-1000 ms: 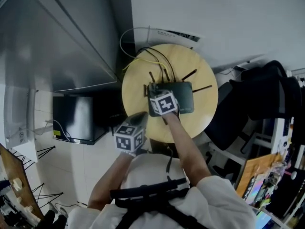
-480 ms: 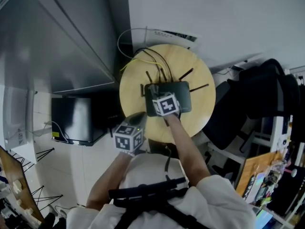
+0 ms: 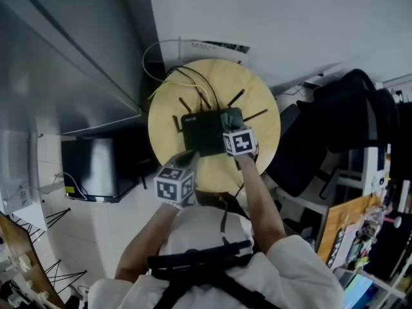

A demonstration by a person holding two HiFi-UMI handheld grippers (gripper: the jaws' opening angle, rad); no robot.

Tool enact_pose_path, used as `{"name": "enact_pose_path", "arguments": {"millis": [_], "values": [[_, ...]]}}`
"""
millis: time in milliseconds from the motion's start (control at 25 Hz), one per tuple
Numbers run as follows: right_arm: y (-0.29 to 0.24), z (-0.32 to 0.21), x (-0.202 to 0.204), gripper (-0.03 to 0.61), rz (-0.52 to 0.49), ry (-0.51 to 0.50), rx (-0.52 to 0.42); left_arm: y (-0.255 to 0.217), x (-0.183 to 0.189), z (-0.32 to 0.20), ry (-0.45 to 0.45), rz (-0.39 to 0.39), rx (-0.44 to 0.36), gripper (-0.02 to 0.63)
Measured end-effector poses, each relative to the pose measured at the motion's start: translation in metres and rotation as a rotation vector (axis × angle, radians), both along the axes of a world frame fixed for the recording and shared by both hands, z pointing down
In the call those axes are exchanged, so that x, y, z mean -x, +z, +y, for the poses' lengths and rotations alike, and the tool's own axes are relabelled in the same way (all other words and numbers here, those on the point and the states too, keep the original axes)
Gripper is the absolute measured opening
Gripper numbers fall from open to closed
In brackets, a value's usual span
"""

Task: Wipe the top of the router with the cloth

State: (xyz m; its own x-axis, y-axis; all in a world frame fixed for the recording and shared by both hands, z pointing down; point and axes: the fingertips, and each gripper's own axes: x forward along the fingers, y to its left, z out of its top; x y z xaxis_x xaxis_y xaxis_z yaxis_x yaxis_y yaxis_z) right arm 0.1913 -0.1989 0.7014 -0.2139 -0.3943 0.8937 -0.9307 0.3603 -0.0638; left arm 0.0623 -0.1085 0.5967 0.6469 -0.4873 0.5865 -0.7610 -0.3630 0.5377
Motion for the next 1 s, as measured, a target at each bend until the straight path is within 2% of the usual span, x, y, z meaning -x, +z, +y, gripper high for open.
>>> {"name": "enact_pose_path", "arguments": {"millis": [280,440,560,760,1000], "values": [[0.001,0.005,-0.05,0.038,0.011,0.082,-0.001,0.002,-0.038,-0.01,0.051,0.014,0.002,-0.003],[0.0,0.012,-0.078,0.038,0.05,0.12,0.0,0.001,-0.058,-0.014,0.086,0.031,-0.003,-0.003],[-0.009,0.016,-0.088,0.038,0.041,0.148,-0.016,0.0,-0.069,-0.014,0.112,0.04,-0.005,-0.003],[-0.002,0.026,-0.071,0.038,0.002,0.135,-0.005,0.002,-0.065,-0.009,0.113,0.02,0.002,-0.003],[-0.003,0.037,-0.01,0.038,-0.044,0.023,0.002,0.008,-0.028,-0.001,0.047,-0.004,0.014,-0.003]]}}
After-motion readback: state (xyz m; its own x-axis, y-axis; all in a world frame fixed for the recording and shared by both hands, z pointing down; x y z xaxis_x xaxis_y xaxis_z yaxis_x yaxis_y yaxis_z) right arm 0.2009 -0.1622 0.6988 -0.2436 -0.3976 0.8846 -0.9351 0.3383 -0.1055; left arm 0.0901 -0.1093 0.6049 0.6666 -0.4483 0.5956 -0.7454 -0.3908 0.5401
